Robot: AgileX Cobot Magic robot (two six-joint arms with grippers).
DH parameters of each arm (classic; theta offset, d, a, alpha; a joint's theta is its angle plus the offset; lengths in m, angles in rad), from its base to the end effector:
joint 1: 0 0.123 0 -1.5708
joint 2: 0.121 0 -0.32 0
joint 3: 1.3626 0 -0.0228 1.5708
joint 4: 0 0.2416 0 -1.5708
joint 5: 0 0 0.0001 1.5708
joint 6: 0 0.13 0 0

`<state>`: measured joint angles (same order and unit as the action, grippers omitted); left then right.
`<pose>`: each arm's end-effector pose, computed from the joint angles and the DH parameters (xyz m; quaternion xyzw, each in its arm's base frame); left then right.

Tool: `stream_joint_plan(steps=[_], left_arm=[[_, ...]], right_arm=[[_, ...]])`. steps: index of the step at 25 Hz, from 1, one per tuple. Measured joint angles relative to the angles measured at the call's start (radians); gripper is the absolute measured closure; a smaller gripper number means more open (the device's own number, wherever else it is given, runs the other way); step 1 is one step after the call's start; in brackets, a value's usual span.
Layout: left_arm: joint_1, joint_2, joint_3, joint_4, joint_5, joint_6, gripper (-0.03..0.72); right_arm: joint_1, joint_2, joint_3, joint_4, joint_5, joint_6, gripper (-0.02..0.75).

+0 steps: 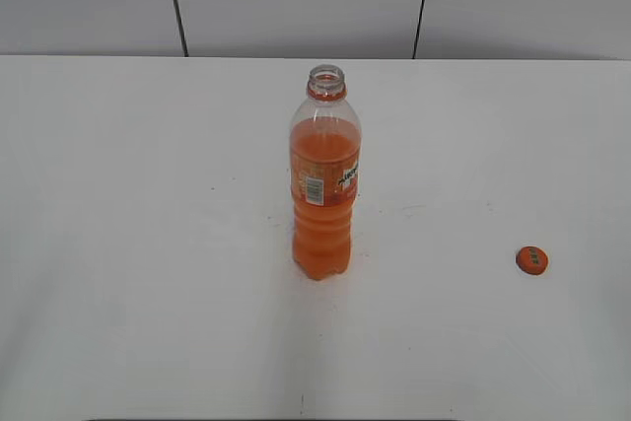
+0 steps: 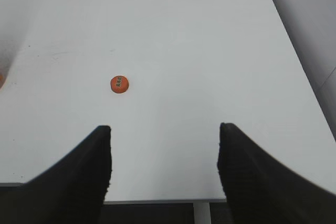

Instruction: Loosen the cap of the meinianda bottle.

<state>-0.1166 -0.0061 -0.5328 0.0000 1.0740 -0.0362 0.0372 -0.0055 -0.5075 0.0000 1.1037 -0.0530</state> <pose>-0.0182 0.0021 0.2633 0.0340 0.8458 -0.0406 0.5309 -0.0175 -0.0007 0.2523 -0.0388 0.8601 -0.0040 0.5087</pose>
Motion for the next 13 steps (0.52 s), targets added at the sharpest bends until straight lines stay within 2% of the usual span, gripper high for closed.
stream_joint_plan(steps=[7,13], left_arm=[[0.085,0.000,0.000,-0.009,-0.001,0.000,0.126],[0.099,0.000,0.000,-0.014,-0.002,0.000,0.126]], right_arm=[[0.000,0.000,0.000,0.000,-0.001,0.000,0.257],[0.000,0.000,0.000,0.000,-0.001,0.000,0.257]])
